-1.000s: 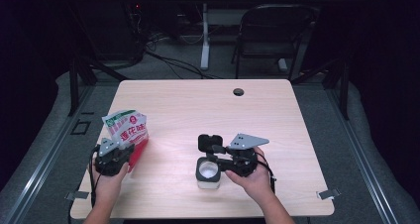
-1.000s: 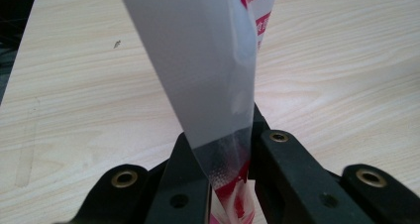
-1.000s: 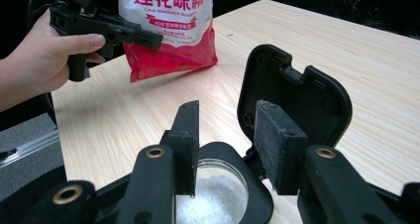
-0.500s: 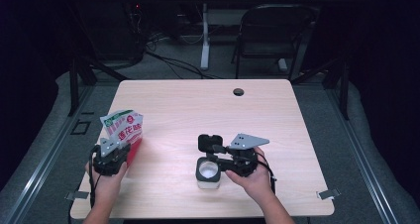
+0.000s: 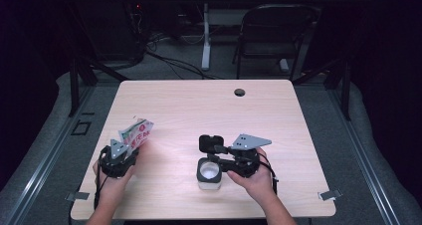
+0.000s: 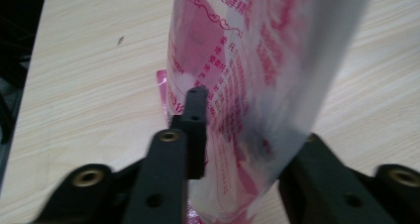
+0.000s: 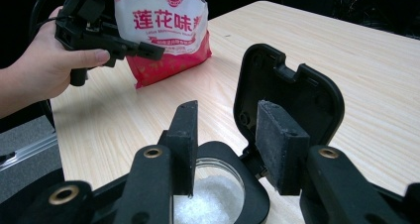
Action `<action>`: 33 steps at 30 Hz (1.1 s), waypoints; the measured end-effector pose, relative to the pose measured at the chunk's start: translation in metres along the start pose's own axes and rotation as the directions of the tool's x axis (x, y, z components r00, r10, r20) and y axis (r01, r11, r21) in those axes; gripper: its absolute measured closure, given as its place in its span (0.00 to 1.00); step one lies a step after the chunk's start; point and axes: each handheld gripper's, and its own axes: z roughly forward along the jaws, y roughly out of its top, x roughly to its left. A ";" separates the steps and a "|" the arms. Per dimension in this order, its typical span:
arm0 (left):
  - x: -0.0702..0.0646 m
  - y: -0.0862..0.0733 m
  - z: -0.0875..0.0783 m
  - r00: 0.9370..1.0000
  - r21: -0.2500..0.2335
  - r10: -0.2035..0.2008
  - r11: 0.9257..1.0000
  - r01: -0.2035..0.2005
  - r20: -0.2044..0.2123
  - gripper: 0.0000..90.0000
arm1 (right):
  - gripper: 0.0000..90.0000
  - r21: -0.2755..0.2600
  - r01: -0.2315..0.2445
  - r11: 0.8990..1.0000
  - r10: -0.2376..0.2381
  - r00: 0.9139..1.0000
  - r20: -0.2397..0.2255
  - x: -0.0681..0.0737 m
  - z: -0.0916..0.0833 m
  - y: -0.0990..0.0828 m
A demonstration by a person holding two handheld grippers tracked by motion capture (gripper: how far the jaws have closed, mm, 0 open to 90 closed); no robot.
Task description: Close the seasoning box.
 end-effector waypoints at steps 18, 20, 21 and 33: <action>-0.020 0.003 0.002 0.986 -0.038 0.041 0.999 -0.035 0.160 0.48 | 0.61 -0.065 -0.030 0.997 0.036 0.995 0.089 -0.011 -0.011 0.000; -0.024 0.003 0.002 0.984 -0.038 0.049 0.998 -0.044 0.168 0.48 | 0.60 -0.072 -0.044 0.996 0.051 0.994 0.098 -0.014 -0.010 0.000; -0.026 0.003 0.002 0.983 -0.040 0.049 0.998 -0.043 0.177 0.48 | 0.59 -0.071 -0.045 0.996 0.052 0.993 0.105 -0.015 -0.010 0.000; -0.044 -0.002 0.002 0.970 -0.018 0.082 0.997 -0.080 0.228 0.48 | 0.57 -0.008 -0.060 0.998 0.061 0.992 0.114 -0.027 0.009 -0.006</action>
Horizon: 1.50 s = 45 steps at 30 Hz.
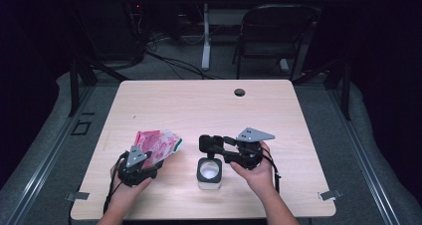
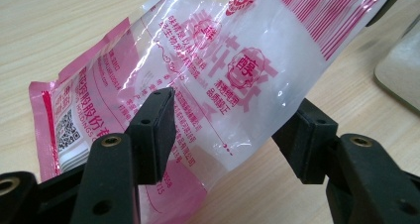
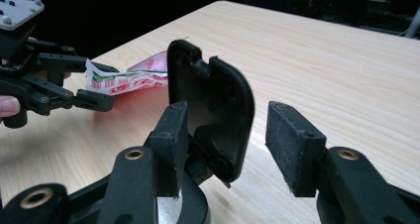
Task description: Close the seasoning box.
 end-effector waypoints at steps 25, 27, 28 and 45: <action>-0.020 -0.007 0.008 0.999 0.044 0.028 0.999 -0.030 0.037 0.47 | 0.71 0.025 0.013 1.000 -0.013 1.000 -0.016 -0.008 0.011 0.000; -0.021 -0.007 0.008 0.999 0.044 0.029 0.999 -0.031 0.040 0.47 | 0.73 0.029 0.013 0.999 -0.012 1.000 -0.020 -0.009 0.011 -0.001; -0.022 -0.007 0.008 0.999 0.047 0.032 0.998 -0.034 0.040 0.47 | 0.75 0.031 0.014 0.999 -0.013 1.000 -0.023 -0.009 0.010 -0.001; -0.032 0.000 0.001 0.996 0.002 0.057 0.998 -0.057 0.062 0.46 | 0.84 0.046 0.051 0.998 -0.049 0.998 -0.039 -0.007 0.007 -0.001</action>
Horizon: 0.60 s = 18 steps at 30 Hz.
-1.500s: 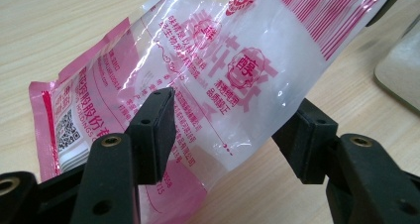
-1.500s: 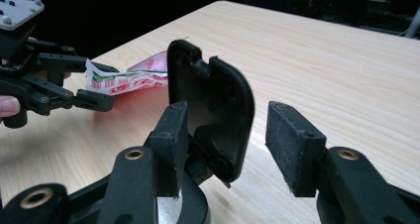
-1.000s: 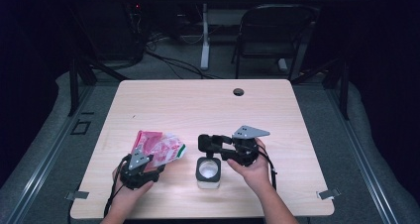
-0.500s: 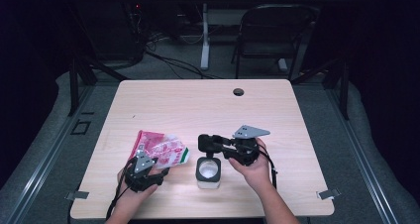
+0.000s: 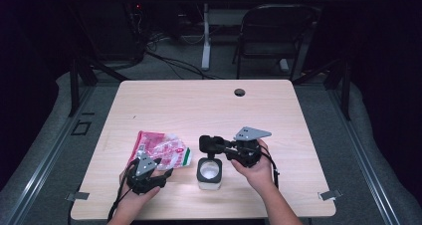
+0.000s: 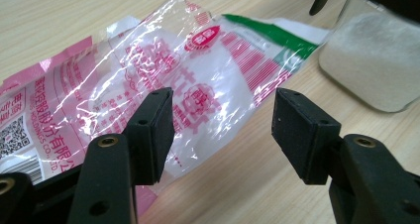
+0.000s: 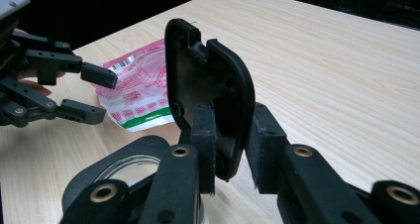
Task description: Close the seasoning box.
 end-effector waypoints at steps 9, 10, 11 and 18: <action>-0.001 0.002 -0.002 1.000 -0.004 0.010 1.000 -0.010 0.003 0.46 | 0.85 0.004 0.017 1.000 -0.017 1.000 0.006 0.002 -0.002 0.000; -0.001 0.002 -0.003 1.000 -0.004 0.010 1.000 -0.010 0.003 0.46 | 0.85 0.005 0.019 1.000 -0.019 1.000 0.007 0.002 -0.002 0.000; -0.001 0.002 -0.003 1.000 -0.007 0.005 1.000 -0.005 0.002 0.46 | 0.85 0.005 0.021 1.000 -0.021 1.000 0.008 0.002 -0.002 0.000; 0.003 0.003 -0.006 1.000 -0.024 -0.009 1.000 0.009 -0.005 0.47 | 0.85 0.000 0.025 1.000 -0.025 1.000 0.009 0.003 -0.002 0.000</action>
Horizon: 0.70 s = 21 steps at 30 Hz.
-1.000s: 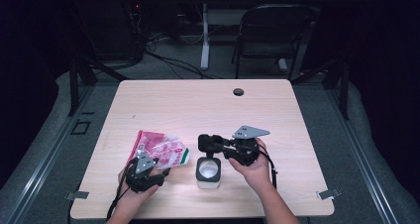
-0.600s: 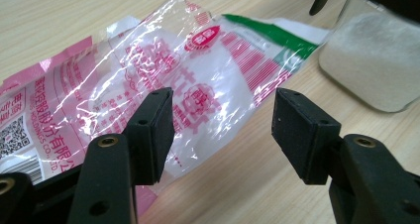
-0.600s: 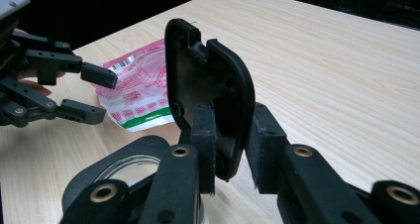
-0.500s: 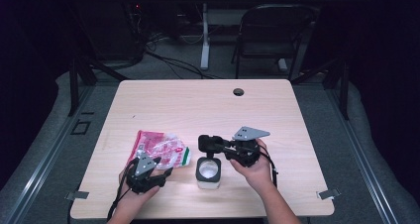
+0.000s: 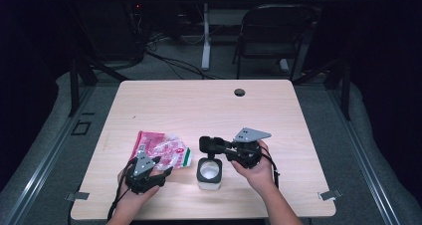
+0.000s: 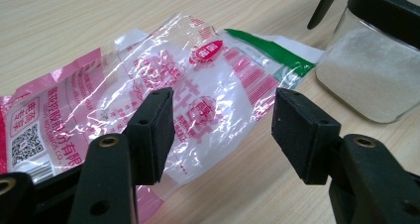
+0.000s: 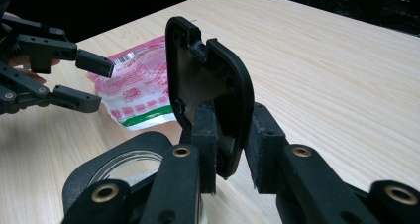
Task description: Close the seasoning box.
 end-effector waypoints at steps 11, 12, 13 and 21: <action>0.002 0.001 -0.002 1.000 -0.003 -0.010 1.000 0.010 -0.004 0.47 | 0.85 0.007 0.012 1.000 -0.012 1.000 0.004 0.002 -0.001 0.000; 0.003 0.001 -0.002 1.000 -0.007 -0.011 1.000 0.011 -0.004 0.47 | 0.85 0.007 0.014 1.000 -0.014 1.000 0.004 0.002 -0.001 0.000; 0.002 0.001 -0.002 1.000 -0.011 -0.016 1.000 0.016 -0.003 0.47 | 0.85 0.007 0.015 1.000 -0.015 1.000 0.005 0.002 -0.002 0.000; 0.003 0.003 -0.001 1.000 -0.015 -0.019 1.000 0.019 0.004 0.47 | 0.85 0.012 0.029 1.000 -0.029 1.000 0.010 0.005 -0.003 0.000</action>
